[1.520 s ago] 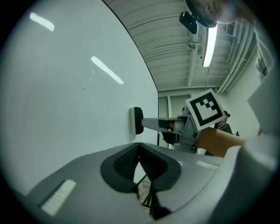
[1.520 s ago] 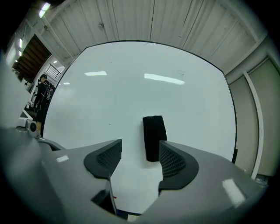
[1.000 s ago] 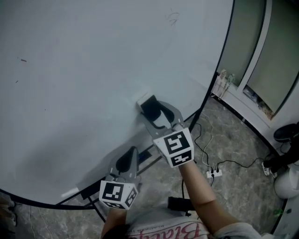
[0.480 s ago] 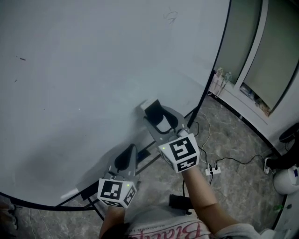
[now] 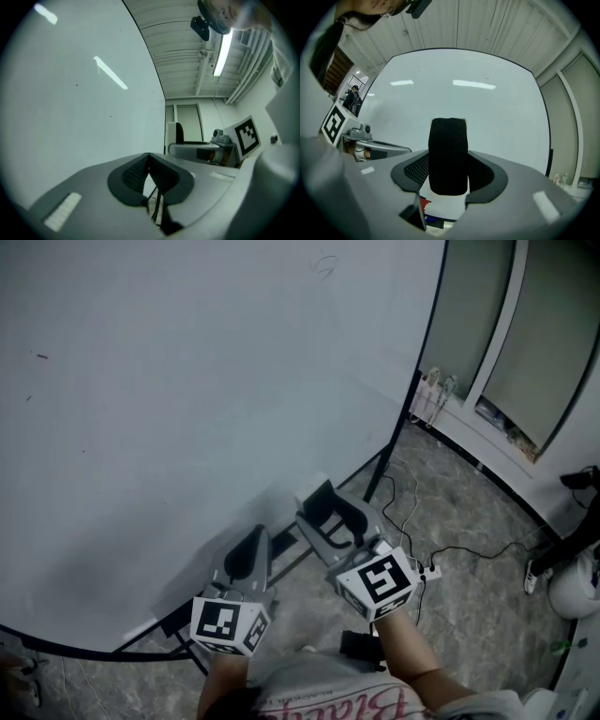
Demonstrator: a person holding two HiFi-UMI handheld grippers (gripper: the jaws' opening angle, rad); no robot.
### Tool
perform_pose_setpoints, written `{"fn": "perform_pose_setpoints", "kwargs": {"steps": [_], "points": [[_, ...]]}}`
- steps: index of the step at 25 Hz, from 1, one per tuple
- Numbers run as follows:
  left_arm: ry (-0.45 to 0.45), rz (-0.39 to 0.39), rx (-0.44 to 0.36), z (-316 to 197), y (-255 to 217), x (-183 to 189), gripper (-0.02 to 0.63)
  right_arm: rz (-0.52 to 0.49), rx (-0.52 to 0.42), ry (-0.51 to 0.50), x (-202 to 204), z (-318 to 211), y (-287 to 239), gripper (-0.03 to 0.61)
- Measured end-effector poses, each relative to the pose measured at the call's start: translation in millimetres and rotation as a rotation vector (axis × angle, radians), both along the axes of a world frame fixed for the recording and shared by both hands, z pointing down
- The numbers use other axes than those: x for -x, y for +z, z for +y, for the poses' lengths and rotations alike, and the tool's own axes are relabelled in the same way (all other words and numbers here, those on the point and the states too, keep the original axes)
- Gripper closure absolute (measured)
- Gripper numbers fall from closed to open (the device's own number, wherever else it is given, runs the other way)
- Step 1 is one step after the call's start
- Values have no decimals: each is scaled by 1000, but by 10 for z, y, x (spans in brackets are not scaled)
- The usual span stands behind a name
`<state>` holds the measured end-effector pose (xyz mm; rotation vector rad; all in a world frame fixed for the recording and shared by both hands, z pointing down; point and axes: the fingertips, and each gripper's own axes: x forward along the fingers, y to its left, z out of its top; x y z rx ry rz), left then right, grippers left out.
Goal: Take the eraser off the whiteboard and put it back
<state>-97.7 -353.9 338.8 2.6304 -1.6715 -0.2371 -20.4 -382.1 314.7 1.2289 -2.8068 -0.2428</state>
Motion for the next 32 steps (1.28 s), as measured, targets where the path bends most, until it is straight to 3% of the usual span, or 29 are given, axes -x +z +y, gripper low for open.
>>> {"fn": "perform_pose_setpoints", "kwargs": {"steps": [6,9,18,28,32], "points": [[9,-17,7,39,17,-19,615,7,9,-52,-28,246,210,347],[-6,-44,-3,154,23,1,617,18,49,-22,-44,340,299,347],[-12,-18,-28,233,-3,17,615,15,71,1,-84,342,353,345],[-44,-19,-29,269,1,79,615,14,-24,-26,123,56,-56,345],[-57,-17,-31,264,-1,102,615,-13,-3,-67,334,-104,-196,344]]}}
